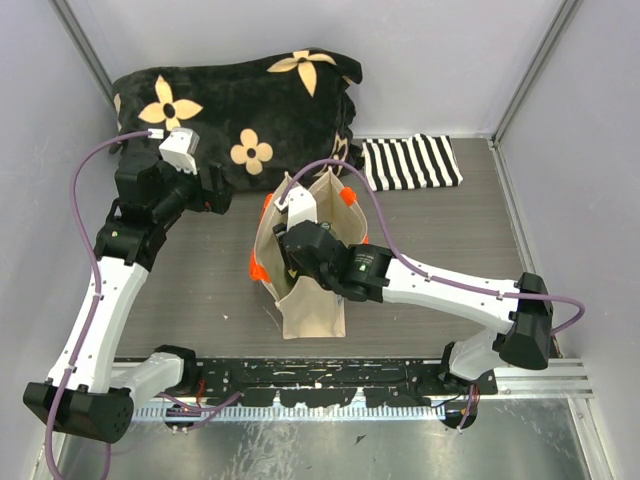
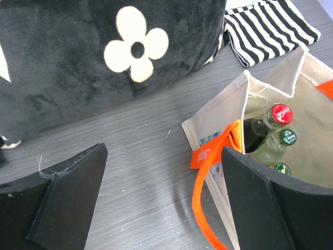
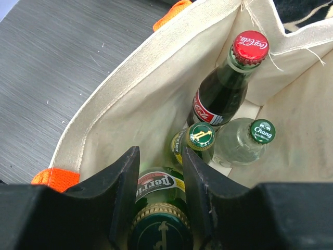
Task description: Place the beverage into the canvas bag
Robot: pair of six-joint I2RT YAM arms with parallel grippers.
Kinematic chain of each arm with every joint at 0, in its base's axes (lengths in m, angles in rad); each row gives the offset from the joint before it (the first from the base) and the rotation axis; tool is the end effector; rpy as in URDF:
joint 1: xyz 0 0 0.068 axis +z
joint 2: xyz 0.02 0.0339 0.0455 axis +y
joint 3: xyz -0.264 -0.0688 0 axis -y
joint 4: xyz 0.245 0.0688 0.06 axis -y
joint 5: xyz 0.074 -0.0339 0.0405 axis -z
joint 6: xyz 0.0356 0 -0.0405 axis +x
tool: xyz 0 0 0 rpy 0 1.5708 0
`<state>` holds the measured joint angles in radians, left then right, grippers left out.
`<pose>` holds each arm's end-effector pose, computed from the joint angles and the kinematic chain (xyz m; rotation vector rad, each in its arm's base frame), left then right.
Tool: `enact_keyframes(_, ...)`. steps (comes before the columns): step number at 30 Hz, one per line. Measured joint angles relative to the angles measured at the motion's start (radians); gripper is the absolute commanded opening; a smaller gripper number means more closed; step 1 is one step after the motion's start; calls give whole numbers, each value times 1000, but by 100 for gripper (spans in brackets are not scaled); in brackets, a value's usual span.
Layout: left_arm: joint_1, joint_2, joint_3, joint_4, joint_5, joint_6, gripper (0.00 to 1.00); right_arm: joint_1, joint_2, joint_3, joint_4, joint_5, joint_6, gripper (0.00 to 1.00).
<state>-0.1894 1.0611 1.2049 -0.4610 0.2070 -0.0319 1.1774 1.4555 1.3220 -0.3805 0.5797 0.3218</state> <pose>0.2230 -0.0502 0.4045 0.2905 1.8733 -0.3463 0.1448 0.2981 0.3516 -0.5085 1.9472 0.3558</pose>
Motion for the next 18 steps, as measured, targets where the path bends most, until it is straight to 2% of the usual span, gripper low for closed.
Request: enact_keyframes(18, 1, 0, 0, 8, 34, -30, 99, -3, 39, -199, 219, -63, -31, 1)
